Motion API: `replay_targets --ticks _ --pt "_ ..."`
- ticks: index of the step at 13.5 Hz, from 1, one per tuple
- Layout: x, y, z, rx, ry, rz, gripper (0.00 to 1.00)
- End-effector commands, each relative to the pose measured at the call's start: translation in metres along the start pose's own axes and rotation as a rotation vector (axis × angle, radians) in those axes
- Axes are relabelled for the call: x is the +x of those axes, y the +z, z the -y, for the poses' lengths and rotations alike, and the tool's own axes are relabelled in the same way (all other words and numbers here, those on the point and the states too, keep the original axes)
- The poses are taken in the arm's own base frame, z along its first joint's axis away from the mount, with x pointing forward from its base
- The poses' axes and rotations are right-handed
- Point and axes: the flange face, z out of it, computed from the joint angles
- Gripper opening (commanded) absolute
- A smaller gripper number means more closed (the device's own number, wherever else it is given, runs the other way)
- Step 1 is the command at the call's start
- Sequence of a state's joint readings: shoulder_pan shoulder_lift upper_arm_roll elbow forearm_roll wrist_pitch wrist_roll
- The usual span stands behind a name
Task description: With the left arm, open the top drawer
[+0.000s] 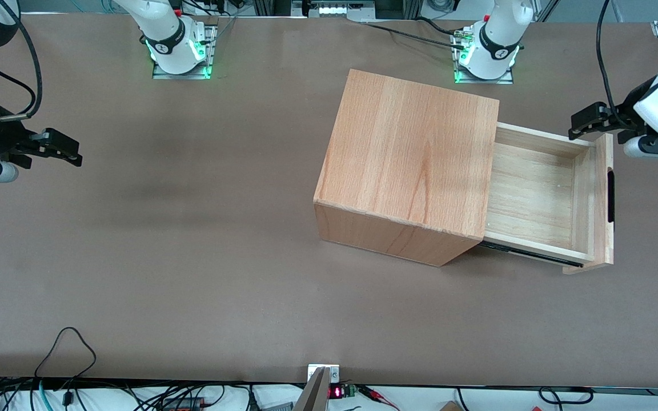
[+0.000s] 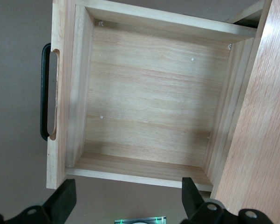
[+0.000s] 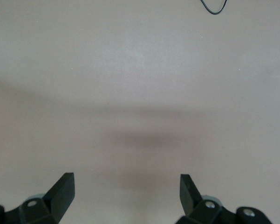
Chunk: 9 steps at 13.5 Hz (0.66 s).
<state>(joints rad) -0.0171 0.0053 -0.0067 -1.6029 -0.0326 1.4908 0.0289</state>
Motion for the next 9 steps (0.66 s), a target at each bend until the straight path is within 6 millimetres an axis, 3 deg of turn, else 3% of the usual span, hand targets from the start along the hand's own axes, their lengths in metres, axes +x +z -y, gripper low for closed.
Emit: replay_targets --ticks 1,9 --pt "-0.0155 -0.0108 -0.0023 0.038 0.005 -0.032 1.00" --pt "-0.0168 -0.0123 -0.0034 0.037 0.003 -0.029 1.00"
